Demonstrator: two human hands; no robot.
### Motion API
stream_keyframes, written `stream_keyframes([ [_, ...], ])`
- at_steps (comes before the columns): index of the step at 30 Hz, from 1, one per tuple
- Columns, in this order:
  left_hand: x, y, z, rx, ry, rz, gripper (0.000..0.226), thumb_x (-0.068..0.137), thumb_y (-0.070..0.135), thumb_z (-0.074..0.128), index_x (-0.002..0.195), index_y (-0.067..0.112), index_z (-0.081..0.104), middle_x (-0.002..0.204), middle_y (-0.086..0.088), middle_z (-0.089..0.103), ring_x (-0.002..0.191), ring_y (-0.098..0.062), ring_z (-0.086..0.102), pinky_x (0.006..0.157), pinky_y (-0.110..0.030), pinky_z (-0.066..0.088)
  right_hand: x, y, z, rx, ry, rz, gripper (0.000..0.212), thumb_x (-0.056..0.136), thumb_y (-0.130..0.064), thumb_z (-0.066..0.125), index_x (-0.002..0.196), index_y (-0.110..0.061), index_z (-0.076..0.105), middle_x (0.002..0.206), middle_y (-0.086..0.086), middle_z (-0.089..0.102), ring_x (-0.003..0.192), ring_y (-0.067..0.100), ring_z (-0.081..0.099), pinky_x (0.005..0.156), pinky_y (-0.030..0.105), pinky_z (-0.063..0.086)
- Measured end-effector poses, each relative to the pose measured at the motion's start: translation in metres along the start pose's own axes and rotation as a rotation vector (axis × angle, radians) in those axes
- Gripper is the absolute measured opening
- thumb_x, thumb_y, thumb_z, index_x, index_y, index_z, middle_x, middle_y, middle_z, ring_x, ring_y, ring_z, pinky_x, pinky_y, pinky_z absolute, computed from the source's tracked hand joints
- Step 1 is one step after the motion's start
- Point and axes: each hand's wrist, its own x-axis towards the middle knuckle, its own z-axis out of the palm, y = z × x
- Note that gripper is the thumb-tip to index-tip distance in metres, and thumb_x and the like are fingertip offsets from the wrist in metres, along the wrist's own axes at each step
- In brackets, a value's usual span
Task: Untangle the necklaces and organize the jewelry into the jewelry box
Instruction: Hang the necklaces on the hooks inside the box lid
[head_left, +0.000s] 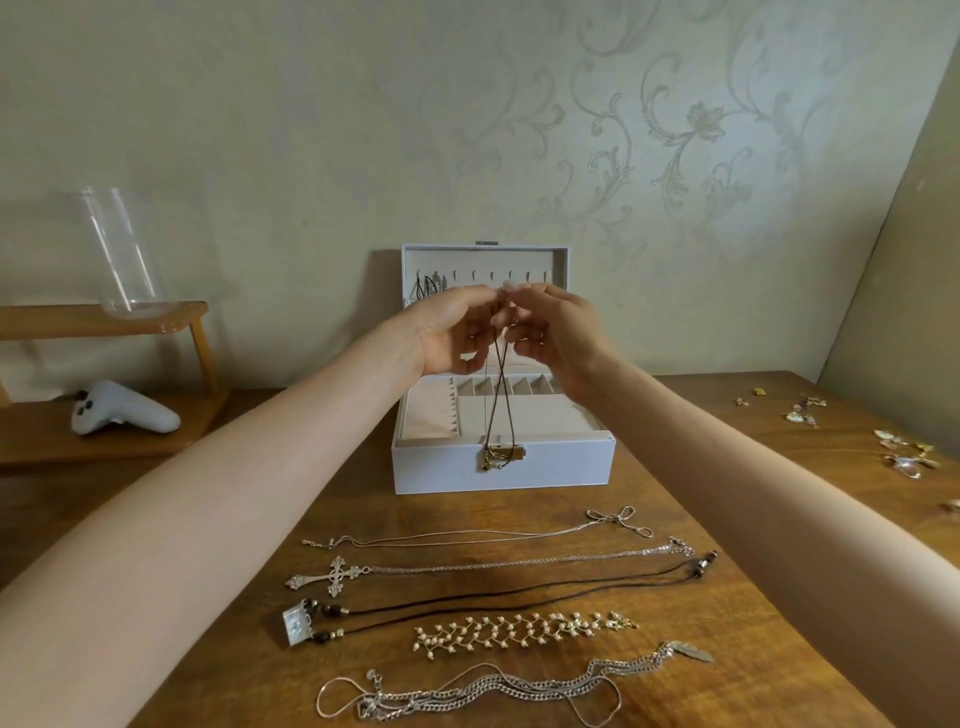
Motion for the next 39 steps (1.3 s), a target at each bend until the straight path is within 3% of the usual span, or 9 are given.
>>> stream_keyframes([
  [4,-0.002,0.012,-0.004,-0.004,0.029,0.014,0.018,0.085,0.026,0.050,0.068,0.020,0.054,0.059,0.008,0.053,0.061,-0.007,0.044,0.062,-0.025,0.032,0.001,0.008,0.000,0.205,0.065,0.165,0.004,0.090,-0.014,0.055,0.090,-0.010,0.057,0.058,0.004,0.061,0.045,0.011,0.047,0.041,0.017,0.038],
  [12,0.002,0.025,-0.014,0.071,0.087,0.044,0.018,0.085,0.025,0.053,0.068,0.022,0.057,0.062,0.012,0.059,0.067,-0.005,0.048,0.068,-0.027,0.031,-0.001,0.027,-0.007,0.330,0.067,0.298,0.005,0.090,-0.011,0.056,0.086,-0.013,0.053,0.060,0.002,0.061,0.043,0.009,0.045,0.039,0.014,0.034],
  [17,0.005,0.030,-0.017,0.083,0.111,0.061,0.022,0.087,0.025,0.052,0.065,0.023,0.055,0.053,0.013,0.057,0.065,-0.005,0.053,0.068,-0.028,0.031,-0.005,0.040,-0.006,0.178,0.048,0.302,0.007,0.087,-0.015,0.064,0.088,-0.012,0.057,0.061,0.000,0.056,0.048,0.010,0.044,0.040,0.016,0.035],
  [21,0.005,0.033,-0.020,0.156,0.122,0.084,0.021,0.089,0.025,0.053,0.069,0.024,0.059,0.054,0.013,0.055,0.063,-0.003,0.053,0.063,-0.026,0.030,-0.010,0.044,-0.003,0.206,0.012,0.304,0.007,0.091,-0.013,0.051,0.097,-0.011,0.053,0.065,0.005,0.063,0.047,0.013,0.045,0.041,0.018,0.034],
  [25,0.005,0.037,-0.024,0.215,0.158,0.099,0.022,0.088,0.030,0.055,0.067,0.024,0.057,0.054,0.012,0.053,0.061,-0.003,0.052,0.060,-0.024,0.029,-0.013,0.044,-0.004,0.306,0.007,0.302,0.008,0.089,-0.005,0.044,0.083,-0.007,0.049,0.067,0.008,0.064,0.050,0.014,0.045,0.048,0.018,0.035],
  [28,0.005,0.039,-0.028,0.235,0.174,0.109,0.024,0.088,0.032,0.055,0.065,0.025,0.055,0.054,0.012,0.053,0.057,-0.002,0.053,0.063,-0.027,0.029,-0.014,0.047,-0.005,0.380,0.018,0.302,0.014,0.087,0.000,0.043,0.076,-0.005,0.050,0.063,0.008,0.061,0.049,0.012,0.045,0.045,0.016,0.035],
  [34,0.008,0.039,-0.033,0.281,0.172,0.119,0.023,0.089,0.035,0.057,0.069,0.025,0.059,0.054,0.013,0.054,0.060,-0.002,0.052,0.064,-0.026,0.031,-0.015,0.052,-0.005,0.155,-0.093,0.204,0.006,0.090,-0.018,0.058,0.093,-0.012,0.059,0.062,0.001,0.050,0.050,0.010,0.045,0.049,0.018,0.037],
  [39,0.008,0.040,-0.033,0.279,0.171,0.116,0.023,0.089,0.035,0.057,0.069,0.024,0.058,0.058,0.012,0.053,0.061,-0.002,0.052,0.063,-0.025,0.031,-0.016,0.052,-0.002,0.145,-0.090,0.188,0.009,0.092,-0.019,0.054,0.087,-0.012,0.056,0.057,0.000,0.056,0.049,0.011,0.044,0.048,0.019,0.036],
])
